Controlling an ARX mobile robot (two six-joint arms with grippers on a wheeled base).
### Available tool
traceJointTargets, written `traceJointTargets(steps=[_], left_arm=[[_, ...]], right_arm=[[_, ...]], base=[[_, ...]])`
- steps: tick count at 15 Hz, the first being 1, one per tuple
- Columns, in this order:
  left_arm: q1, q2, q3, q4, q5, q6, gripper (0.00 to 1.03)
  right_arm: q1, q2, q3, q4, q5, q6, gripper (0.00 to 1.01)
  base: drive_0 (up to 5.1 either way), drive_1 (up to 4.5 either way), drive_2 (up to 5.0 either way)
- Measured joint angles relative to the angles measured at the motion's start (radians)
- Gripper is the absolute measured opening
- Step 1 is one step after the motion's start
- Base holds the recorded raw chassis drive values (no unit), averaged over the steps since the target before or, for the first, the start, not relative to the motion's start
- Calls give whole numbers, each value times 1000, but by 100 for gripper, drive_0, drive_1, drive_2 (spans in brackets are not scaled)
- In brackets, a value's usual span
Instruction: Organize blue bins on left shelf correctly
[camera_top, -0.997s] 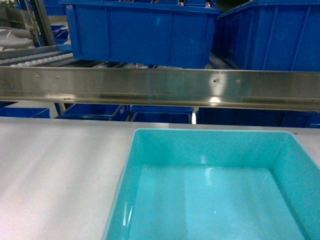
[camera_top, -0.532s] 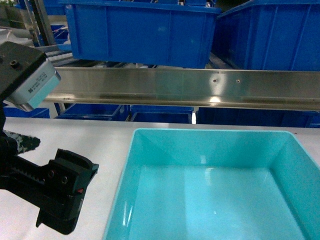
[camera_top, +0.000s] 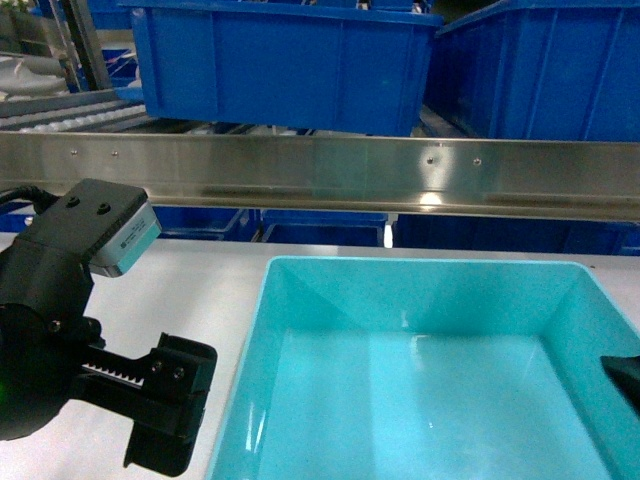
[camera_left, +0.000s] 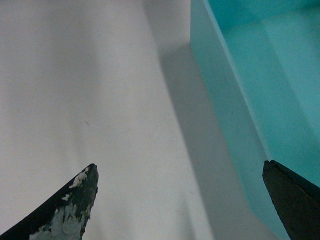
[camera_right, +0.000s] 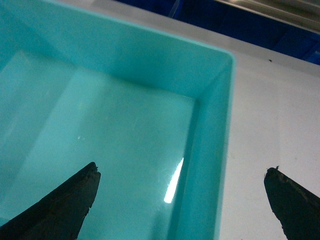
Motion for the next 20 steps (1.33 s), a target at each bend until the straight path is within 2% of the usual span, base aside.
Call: traceJointTargets(steps=[3, 4, 6, 7, 8, 9, 11, 12, 14, 16, 18, 20], left_arm=[[-48, 93, 86, -9, 1, -61, 98], [-79, 101, 94, -35, -19, -99, 98], [-91, 105, 94, -35, -35, -121, 98], [-97, 111, 95, -32, -50, -135, 98], [-97, 112, 92, -23, -67, -138, 98], [-92, 109, 83, 10, -84, -138, 98], [-76, 86, 64, 30, -110, -137, 98], [-71, 78, 62, 28, -114, -137, 98], [-72, 79, 58, 18, -138, -140, 98], [-90, 103, 65, -42, -149, -187, 98], [-130, 119, 98, -122, -148, -247, 98], [-182, 124, 139, -144, -151, -280, 98]], right_arm=[[8, 132, 93, 44, 36, -126, 98], [-5, 173, 103, 27, 32, -158, 98], [-13, 191, 118, -11, 14, -168, 98], [-26, 196, 144, -89, -32, -163, 98], [-40, 192, 174, -177, -99, -138, 98], [-56, 185, 213, -282, -180, -100, 98], [-72, 190, 281, -402, -274, -12, 98], [-79, 198, 303, -419, -287, 20, 98], [-90, 220, 304, -406, -276, 48, 98], [-96, 238, 285, -390, -260, 58, 98], [-131, 243, 257, -379, -255, 59, 98], [-164, 242, 238, -360, -257, 50, 98]], base=[[0, 0, 0], [0, 0, 0], [0, 0, 0], [0, 0, 0], [0, 0, 0], [0, 0, 0], [0, 0, 0], [0, 0, 0], [0, 0, 0], [0, 0, 0], [0, 0, 0], [0, 0, 0]])
